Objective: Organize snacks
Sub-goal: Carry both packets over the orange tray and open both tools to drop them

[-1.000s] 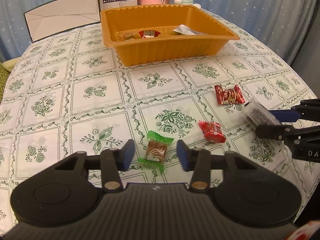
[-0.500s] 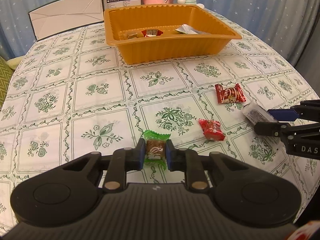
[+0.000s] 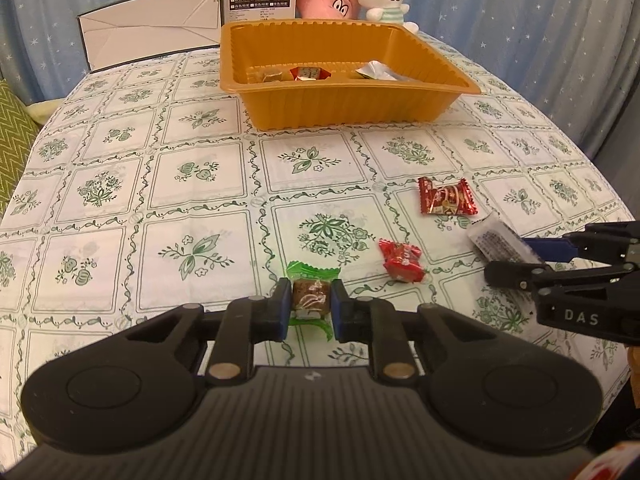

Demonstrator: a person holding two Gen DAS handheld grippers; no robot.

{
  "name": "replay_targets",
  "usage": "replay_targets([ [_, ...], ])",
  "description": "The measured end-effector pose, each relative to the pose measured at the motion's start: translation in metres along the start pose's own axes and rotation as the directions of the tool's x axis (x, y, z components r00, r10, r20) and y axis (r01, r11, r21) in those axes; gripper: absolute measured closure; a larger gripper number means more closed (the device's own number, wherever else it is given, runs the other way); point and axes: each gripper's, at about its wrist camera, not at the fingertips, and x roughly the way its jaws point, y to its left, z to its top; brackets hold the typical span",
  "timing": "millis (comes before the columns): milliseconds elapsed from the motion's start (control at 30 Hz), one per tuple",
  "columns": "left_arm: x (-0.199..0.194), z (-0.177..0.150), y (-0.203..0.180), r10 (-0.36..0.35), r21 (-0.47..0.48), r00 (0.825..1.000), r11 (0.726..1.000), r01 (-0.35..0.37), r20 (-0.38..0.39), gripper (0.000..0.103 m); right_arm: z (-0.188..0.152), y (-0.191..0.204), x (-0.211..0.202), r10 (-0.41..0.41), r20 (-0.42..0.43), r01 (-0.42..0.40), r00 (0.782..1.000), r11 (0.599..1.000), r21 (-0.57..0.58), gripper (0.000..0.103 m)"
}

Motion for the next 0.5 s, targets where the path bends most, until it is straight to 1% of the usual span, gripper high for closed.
replay_targets([
  [500, -0.024, 0.000, -0.018, -0.017, -0.009, 0.999, 1.000, 0.018, 0.042, 0.085, 0.005, -0.005, -0.033, -0.002, 0.077, -0.003, 0.997, 0.998, 0.067, 0.064],
])
